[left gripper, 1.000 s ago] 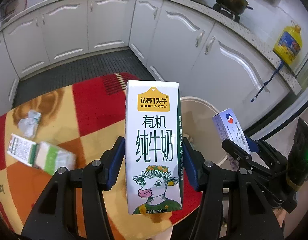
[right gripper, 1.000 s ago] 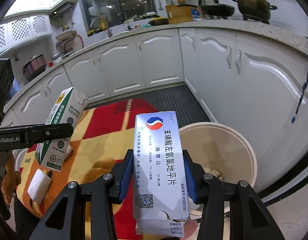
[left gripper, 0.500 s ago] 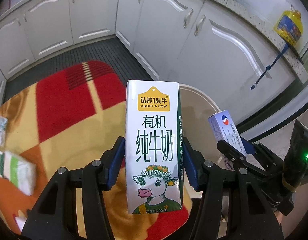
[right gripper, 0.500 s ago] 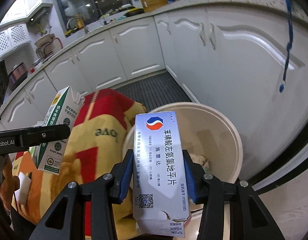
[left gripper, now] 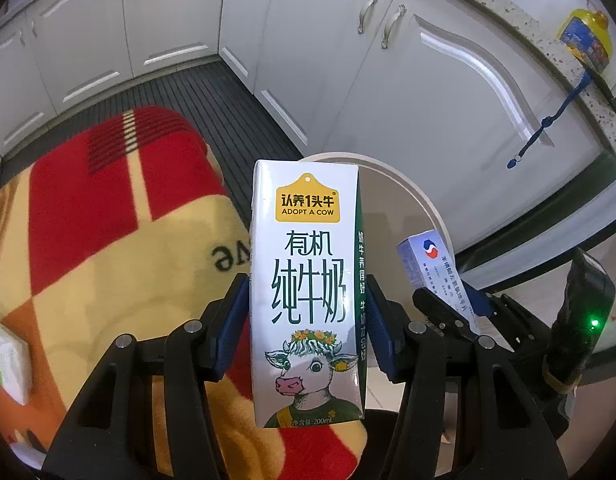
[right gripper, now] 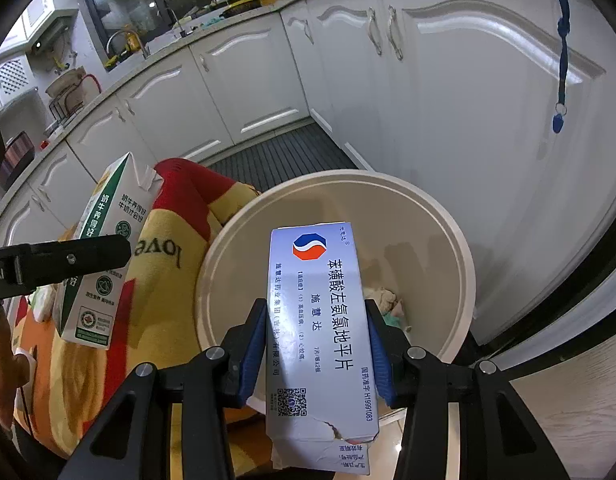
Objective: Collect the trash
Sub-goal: 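Open both grippers over the bin to drop the carton and box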
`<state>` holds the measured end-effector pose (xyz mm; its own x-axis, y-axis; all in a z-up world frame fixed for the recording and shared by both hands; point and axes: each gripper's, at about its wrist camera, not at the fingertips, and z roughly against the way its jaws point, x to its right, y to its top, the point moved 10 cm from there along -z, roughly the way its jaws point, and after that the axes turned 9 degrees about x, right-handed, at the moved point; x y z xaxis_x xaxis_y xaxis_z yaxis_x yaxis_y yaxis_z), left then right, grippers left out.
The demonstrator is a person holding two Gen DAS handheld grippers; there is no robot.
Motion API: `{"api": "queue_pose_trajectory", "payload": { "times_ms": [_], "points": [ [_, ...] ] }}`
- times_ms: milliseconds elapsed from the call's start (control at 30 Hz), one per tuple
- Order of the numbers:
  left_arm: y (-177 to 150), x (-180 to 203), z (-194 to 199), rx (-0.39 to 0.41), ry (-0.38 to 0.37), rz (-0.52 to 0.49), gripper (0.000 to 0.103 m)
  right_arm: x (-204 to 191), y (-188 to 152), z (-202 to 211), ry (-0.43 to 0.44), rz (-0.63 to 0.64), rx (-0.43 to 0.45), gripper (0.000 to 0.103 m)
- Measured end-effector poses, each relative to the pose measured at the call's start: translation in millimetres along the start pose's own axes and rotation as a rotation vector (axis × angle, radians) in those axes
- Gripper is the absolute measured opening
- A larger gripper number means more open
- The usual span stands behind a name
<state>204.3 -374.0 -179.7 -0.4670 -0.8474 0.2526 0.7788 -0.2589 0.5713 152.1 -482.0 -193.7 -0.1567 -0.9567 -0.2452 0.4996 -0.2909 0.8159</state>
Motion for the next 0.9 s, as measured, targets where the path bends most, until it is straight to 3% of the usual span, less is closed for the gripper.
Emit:
{"api": "queue_pose_trajectory", "payload": {
  "times_ms": [300, 433, 767, 900],
  "points": [
    [-2.9, 1.3, -18.6, -0.028, -0.028, 0.037, 0.053, 10.5, -5.9, -17.5, -0.033, -0.017, -0.025, 0.045],
    [-7.5, 0.3, -23.2, -0.051, -0.043, 0.065, 0.054, 12.2, -7.2, -22.2, -0.061, -0.019, -0.032, 0.060],
    [-9.2, 2.0, -19.9, -0.050, -0.062, 0.071, 0.057, 12.4, -11.9, -20.7, -0.060, -0.050, -0.043, 0.061],
    [-8.4, 3.2, -17.2, -0.039, -0.070, 0.071, 0.063, 10.3, -12.5, -17.3, -0.058, -0.044, -0.046, 0.061]
  ]
}}
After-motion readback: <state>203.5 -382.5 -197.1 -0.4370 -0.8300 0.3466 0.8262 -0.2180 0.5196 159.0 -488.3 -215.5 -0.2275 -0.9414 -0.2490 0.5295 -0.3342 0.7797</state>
